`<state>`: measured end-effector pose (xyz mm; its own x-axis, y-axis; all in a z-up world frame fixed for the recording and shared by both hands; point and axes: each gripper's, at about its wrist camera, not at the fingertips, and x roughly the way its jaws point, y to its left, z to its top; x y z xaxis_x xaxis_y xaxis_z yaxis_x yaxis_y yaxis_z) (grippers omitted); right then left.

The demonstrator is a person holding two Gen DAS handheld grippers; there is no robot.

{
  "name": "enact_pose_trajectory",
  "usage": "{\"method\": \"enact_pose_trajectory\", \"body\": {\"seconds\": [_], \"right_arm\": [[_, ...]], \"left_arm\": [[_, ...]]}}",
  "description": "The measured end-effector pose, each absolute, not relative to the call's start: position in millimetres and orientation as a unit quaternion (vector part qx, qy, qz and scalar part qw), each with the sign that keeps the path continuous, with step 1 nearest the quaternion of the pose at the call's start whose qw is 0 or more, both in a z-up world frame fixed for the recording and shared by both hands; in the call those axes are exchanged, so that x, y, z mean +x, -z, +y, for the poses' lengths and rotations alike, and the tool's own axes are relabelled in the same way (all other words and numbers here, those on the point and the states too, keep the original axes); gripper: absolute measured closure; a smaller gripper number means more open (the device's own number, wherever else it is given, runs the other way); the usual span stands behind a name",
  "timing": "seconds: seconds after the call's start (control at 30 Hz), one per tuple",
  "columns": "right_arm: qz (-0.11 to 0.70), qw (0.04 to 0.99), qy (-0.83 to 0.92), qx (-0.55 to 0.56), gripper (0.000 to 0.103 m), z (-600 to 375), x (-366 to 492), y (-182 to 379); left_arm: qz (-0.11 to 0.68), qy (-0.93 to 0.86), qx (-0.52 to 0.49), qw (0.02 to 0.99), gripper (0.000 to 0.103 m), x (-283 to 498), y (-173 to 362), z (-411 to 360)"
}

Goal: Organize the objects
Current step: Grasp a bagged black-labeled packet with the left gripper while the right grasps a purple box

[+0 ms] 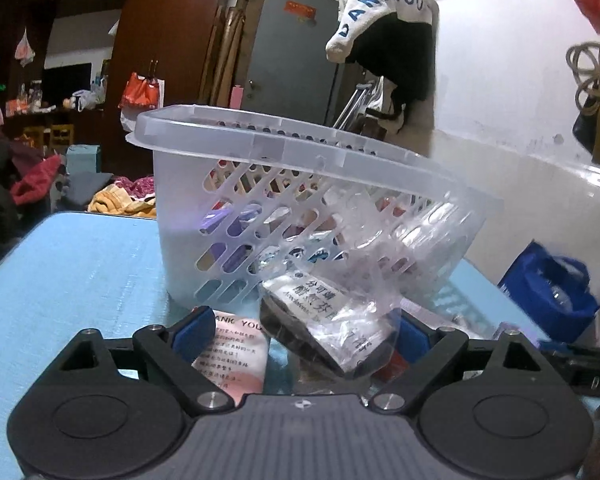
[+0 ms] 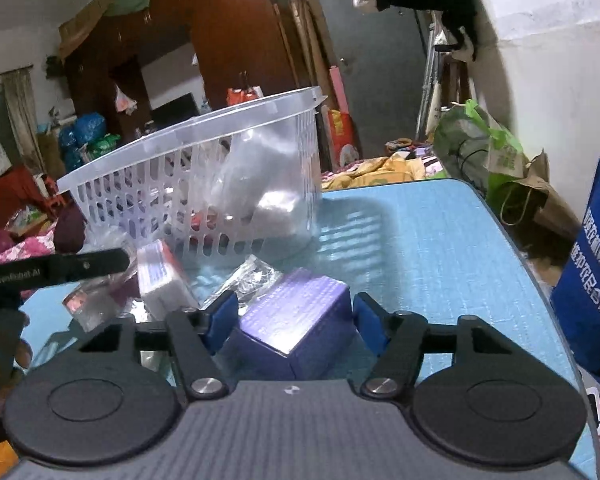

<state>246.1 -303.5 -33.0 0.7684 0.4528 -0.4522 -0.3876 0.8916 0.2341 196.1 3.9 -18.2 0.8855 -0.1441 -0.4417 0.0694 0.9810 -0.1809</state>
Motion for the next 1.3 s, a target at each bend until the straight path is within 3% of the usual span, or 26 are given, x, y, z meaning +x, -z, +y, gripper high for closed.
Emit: {"method": "enact_pose_trajectory", "body": {"seconds": [0.17, 0.27, 0.4, 0.83, 1.3], "right_arm": [[0.259, 0.94, -0.211, 0.07, 0.037, -304, 249, 32], [0.258, 0.94, -0.213, 0.07, 0.037, -304, 249, 33], [0.253, 0.939, -0.223, 0.071, 0.039, -306, 248, 33], [0.199, 0.945, -0.251, 0.067, 0.04, -307, 232, 30], [0.158, 0.946, -0.277, 0.061, 0.04, -307, 224, 29]], "left_arm": [[0.239, 0.034, -0.055, 0.969, 0.011, 195, 17, -1], [0.231, 0.034, -0.041, 0.971, 0.051, 191, 15, -5], [0.192, 0.045, -0.051, 0.979, 0.062, 172, 11, 0], [0.105, 0.106, -0.03, 0.988, 0.062, 144, 19, 0], [0.104, 0.108, -0.042, 0.988, 0.062, 139, 20, 7]]}}
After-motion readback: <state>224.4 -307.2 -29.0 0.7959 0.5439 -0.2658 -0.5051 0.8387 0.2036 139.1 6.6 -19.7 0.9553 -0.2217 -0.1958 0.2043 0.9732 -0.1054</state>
